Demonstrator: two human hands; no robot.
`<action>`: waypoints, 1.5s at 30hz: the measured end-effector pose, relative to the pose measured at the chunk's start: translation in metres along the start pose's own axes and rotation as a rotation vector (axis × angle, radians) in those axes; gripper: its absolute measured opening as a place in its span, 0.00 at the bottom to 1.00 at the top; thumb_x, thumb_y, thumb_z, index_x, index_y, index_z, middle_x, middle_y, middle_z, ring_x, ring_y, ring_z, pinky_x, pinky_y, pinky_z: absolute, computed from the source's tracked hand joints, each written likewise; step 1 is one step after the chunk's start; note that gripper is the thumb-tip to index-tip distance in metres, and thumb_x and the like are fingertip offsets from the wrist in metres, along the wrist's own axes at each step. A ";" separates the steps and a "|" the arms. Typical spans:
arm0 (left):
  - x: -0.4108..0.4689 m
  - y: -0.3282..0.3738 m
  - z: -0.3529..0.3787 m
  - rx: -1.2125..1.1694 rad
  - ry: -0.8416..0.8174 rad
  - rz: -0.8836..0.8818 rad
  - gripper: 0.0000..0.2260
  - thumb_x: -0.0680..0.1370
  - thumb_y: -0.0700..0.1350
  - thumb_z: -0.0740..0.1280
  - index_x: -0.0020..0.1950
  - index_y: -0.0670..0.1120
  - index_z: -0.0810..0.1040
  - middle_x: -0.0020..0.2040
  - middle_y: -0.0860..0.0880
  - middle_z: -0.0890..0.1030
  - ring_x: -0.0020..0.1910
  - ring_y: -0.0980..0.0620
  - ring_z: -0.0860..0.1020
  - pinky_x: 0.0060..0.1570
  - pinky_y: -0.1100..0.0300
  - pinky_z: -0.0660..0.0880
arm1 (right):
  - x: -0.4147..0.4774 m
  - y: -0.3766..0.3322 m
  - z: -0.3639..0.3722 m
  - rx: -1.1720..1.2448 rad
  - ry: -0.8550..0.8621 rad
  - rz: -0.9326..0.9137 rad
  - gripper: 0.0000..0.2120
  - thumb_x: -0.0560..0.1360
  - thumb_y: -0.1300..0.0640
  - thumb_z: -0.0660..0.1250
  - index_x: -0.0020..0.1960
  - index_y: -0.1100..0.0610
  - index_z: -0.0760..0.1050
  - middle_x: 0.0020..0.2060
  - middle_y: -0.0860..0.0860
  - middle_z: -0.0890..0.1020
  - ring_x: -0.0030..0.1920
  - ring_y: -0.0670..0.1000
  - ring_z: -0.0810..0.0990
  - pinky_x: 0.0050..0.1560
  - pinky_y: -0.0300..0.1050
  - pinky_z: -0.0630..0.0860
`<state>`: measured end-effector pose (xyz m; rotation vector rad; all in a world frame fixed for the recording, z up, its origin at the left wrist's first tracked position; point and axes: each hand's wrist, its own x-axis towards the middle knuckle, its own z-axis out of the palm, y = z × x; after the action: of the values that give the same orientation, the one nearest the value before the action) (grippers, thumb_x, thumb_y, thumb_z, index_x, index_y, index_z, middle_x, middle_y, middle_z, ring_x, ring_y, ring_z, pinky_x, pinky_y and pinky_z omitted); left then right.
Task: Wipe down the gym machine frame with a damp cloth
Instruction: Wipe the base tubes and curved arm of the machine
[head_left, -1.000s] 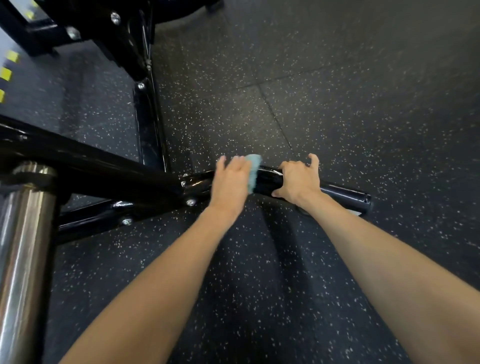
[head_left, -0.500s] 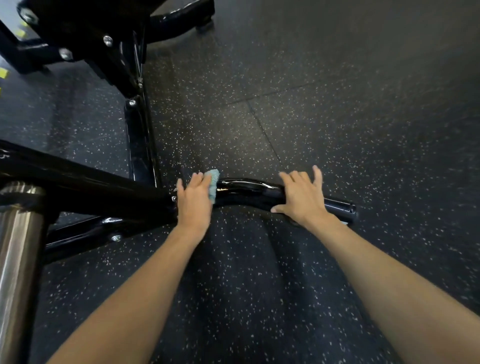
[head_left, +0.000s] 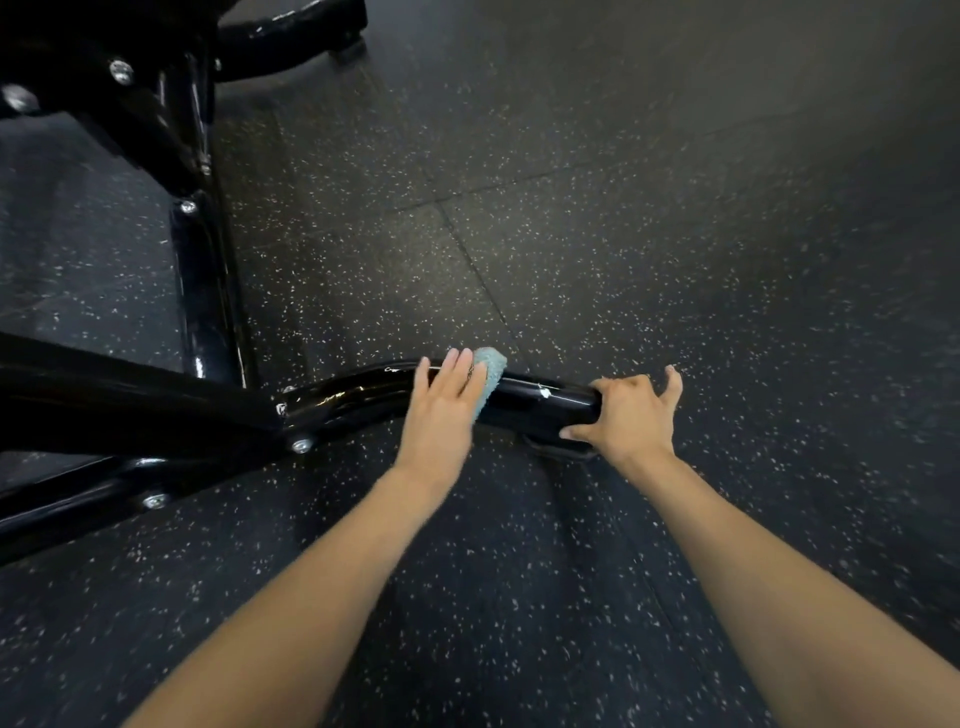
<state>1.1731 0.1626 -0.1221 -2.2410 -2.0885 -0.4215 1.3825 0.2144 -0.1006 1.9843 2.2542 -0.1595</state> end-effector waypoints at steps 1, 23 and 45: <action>0.000 0.011 0.004 0.011 -0.024 -0.037 0.34 0.66 0.27 0.72 0.71 0.37 0.69 0.71 0.38 0.69 0.73 0.39 0.65 0.73 0.46 0.48 | 0.001 0.001 0.002 0.011 0.010 0.000 0.27 0.66 0.32 0.70 0.58 0.47 0.76 0.48 0.47 0.80 0.62 0.51 0.72 0.73 0.58 0.41; 0.008 0.044 0.009 0.459 -0.032 0.093 0.22 0.72 0.35 0.52 0.61 0.34 0.78 0.59 0.34 0.79 0.59 0.36 0.78 0.65 0.41 0.70 | 0.001 0.005 0.001 -0.022 0.043 -0.039 0.28 0.66 0.30 0.68 0.58 0.47 0.77 0.50 0.48 0.80 0.64 0.50 0.71 0.73 0.57 0.39; 0.024 0.045 -0.005 0.642 -0.024 0.186 0.18 0.73 0.38 0.58 0.60 0.36 0.78 0.54 0.39 0.78 0.55 0.39 0.76 0.65 0.42 0.67 | 0.001 0.007 0.000 0.012 0.023 -0.043 0.30 0.65 0.31 0.69 0.61 0.46 0.77 0.55 0.49 0.80 0.68 0.49 0.67 0.71 0.56 0.34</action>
<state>1.2182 0.1804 -0.1046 -2.0081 -1.6687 0.2574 1.3891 0.2163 -0.1006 1.9535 2.3166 -0.1556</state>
